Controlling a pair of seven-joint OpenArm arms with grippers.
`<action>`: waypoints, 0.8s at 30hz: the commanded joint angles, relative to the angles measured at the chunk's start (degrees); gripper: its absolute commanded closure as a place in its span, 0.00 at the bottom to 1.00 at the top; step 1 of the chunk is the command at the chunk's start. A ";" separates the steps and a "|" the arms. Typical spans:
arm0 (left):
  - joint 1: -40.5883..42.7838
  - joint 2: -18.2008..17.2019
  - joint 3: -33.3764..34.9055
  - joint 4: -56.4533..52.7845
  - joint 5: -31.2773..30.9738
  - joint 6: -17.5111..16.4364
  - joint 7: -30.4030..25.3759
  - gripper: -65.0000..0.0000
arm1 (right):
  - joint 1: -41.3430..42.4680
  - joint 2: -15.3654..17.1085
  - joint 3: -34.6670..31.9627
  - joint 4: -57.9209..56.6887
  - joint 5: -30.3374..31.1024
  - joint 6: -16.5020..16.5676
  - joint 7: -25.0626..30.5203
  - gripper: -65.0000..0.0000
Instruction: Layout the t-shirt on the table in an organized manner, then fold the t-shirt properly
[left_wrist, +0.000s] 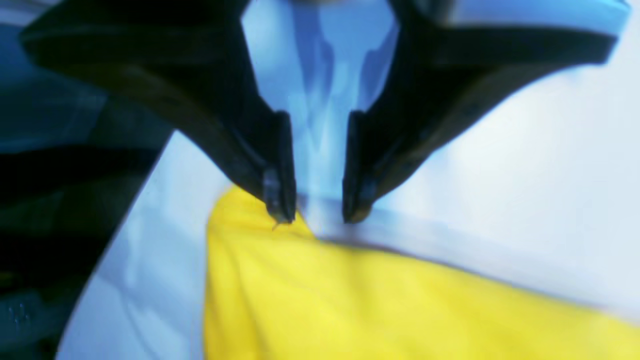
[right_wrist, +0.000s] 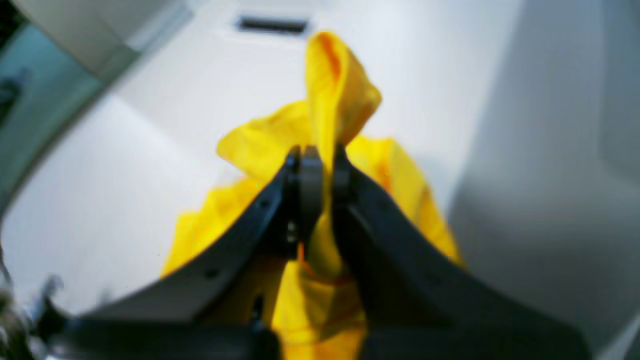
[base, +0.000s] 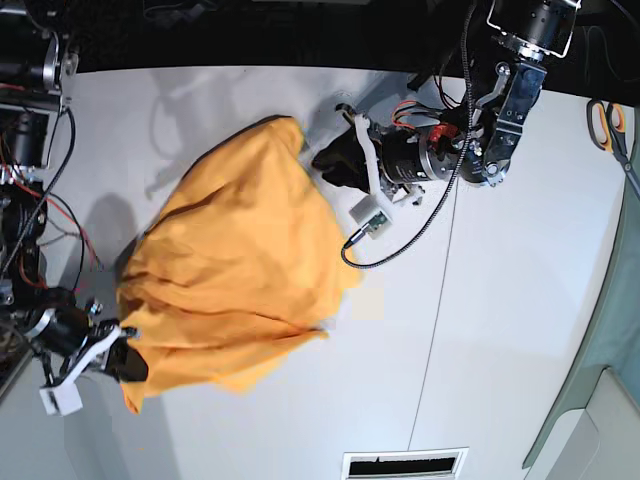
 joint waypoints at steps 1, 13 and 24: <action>-0.92 0.15 -1.03 0.92 -2.14 -1.61 -1.03 0.69 | -1.09 0.44 0.50 0.74 -0.39 0.59 1.14 1.00; -2.71 1.55 -2.05 0.90 -2.95 -1.61 -1.75 0.69 | -22.80 -1.57 9.16 -1.33 -2.78 -1.88 7.15 0.67; -3.06 1.62 -2.05 0.92 -1.03 -1.61 -7.93 0.53 | -26.84 -1.92 22.25 2.25 7.80 1.07 2.91 0.67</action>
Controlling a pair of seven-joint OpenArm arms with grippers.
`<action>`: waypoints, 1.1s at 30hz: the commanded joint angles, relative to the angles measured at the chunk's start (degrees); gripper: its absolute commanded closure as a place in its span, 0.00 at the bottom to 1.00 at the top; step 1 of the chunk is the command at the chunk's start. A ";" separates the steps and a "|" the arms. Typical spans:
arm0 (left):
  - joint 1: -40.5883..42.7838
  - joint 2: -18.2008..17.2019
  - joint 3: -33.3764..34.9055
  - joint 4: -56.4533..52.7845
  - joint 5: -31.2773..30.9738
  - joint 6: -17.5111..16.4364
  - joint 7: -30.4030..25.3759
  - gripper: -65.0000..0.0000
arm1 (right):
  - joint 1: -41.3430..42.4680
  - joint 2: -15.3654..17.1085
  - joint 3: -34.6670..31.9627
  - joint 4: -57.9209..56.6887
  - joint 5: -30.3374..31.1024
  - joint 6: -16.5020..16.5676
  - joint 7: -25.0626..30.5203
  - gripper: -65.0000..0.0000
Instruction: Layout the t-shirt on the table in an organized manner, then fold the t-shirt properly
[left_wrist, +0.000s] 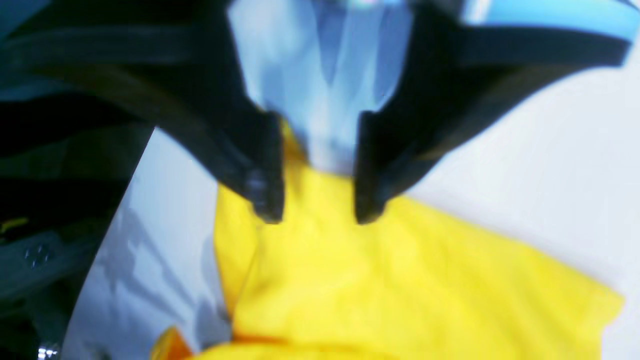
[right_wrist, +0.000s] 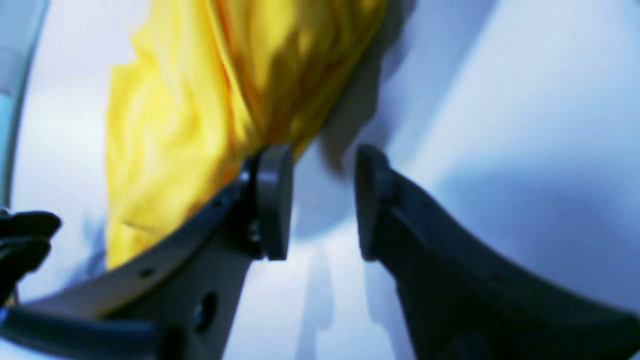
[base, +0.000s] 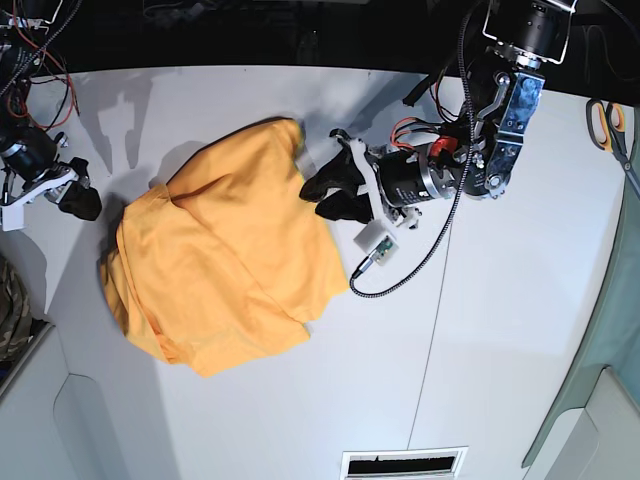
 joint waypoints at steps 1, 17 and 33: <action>-1.33 0.07 -0.15 0.92 -1.07 -0.73 -1.66 0.50 | 0.61 0.79 0.22 1.03 1.14 0.87 0.59 0.65; -7.13 9.64 12.76 0.85 12.00 10.29 -2.56 0.49 | 7.15 -5.09 -5.27 0.94 -1.92 0.79 2.71 0.51; -6.78 3.85 12.85 -4.42 14.80 11.23 -2.56 0.49 | 7.63 -10.05 -12.61 0.96 -4.50 -0.46 3.17 1.00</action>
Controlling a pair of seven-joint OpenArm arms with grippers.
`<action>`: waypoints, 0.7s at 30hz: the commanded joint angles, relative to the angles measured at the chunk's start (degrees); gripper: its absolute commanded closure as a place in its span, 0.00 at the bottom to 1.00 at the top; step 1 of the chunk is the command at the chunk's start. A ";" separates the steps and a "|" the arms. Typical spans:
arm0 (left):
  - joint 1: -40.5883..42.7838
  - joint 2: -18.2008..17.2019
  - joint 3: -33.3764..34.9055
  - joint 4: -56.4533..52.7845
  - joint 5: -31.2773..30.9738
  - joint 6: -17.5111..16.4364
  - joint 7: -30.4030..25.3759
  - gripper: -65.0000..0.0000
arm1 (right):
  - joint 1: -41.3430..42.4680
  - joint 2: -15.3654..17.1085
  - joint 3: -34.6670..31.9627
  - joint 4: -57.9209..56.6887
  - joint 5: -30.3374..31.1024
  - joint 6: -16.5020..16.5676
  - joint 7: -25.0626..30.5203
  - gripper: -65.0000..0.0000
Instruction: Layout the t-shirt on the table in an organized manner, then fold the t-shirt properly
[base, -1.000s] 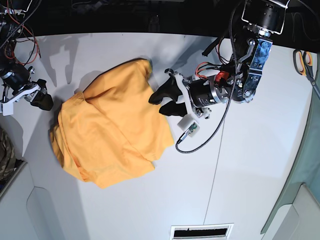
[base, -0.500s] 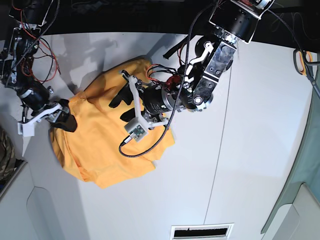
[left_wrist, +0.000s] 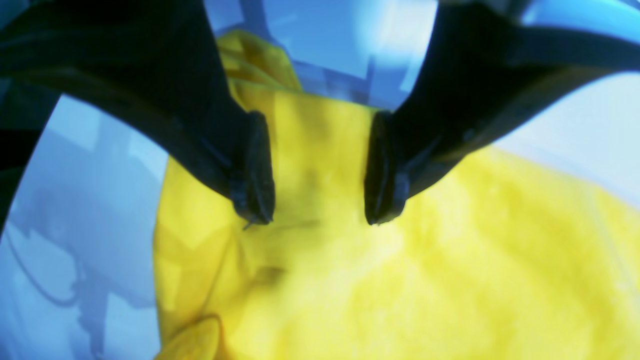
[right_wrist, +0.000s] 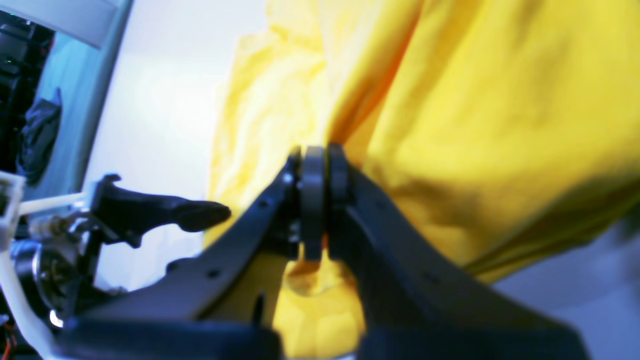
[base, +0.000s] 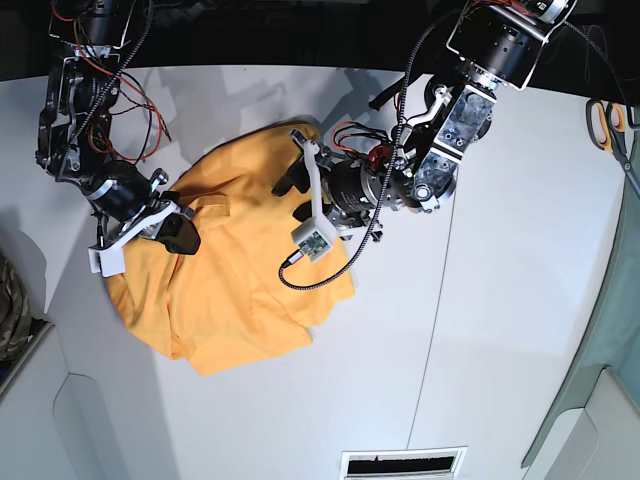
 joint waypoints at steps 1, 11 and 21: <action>-0.74 0.00 -0.09 0.85 -0.92 -0.15 -1.38 0.49 | 0.94 0.46 0.00 0.96 1.14 0.44 1.51 1.00; 0.26 -0.15 -2.32 0.87 -6.10 1.99 -1.38 0.49 | 3.52 0.46 0.00 0.96 1.25 1.38 3.06 1.00; 0.63 -1.55 -19.12 0.87 -9.66 -0.44 1.31 0.49 | 18.03 0.79 0.00 2.49 10.40 2.05 -4.17 1.00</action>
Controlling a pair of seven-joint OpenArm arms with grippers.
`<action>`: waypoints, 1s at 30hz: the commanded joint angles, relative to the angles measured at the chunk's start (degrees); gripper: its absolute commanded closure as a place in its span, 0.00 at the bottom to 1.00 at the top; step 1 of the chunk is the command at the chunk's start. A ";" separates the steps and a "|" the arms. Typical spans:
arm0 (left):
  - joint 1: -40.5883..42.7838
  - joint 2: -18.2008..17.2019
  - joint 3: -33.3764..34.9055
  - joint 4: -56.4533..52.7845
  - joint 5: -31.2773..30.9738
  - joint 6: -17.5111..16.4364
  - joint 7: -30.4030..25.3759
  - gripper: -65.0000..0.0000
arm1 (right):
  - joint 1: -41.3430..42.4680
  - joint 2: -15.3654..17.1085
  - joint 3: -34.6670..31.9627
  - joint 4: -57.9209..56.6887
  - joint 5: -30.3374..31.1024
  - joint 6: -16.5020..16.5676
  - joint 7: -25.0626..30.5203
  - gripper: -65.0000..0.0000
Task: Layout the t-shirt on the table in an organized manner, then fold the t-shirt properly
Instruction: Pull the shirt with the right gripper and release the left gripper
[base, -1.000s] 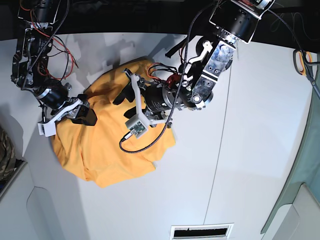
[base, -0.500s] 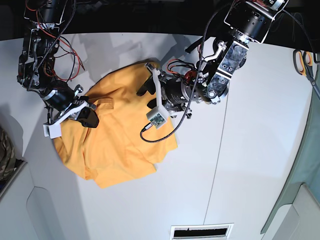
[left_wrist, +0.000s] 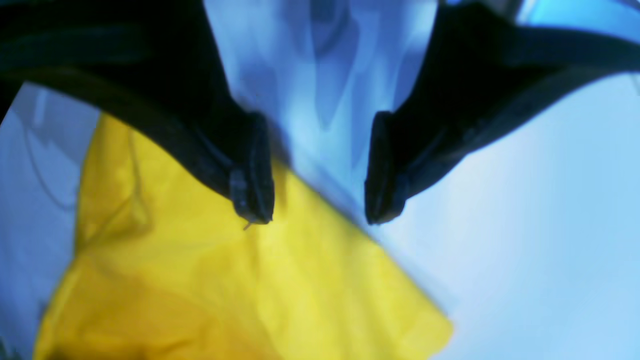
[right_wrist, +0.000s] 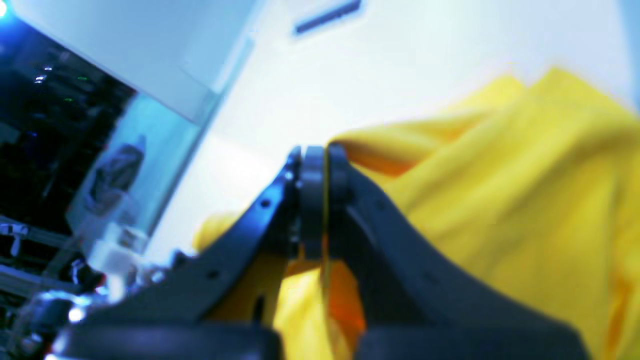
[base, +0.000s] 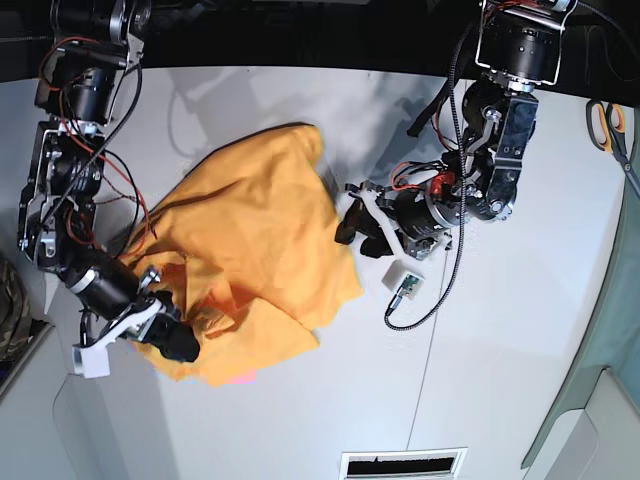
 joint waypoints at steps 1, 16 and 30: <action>-0.94 -0.94 -0.61 0.87 -0.96 -0.55 -1.16 0.49 | 3.43 0.83 0.00 2.47 2.23 1.11 1.16 1.00; 2.78 -3.67 -0.63 0.85 2.75 -0.55 -3.82 0.49 | 5.01 11.06 9.20 19.10 1.36 0.81 -0.09 1.00; 2.84 -1.38 -0.52 0.85 0.11 -0.57 -4.28 0.49 | -24.94 12.02 24.11 8.83 1.33 0.61 1.40 0.98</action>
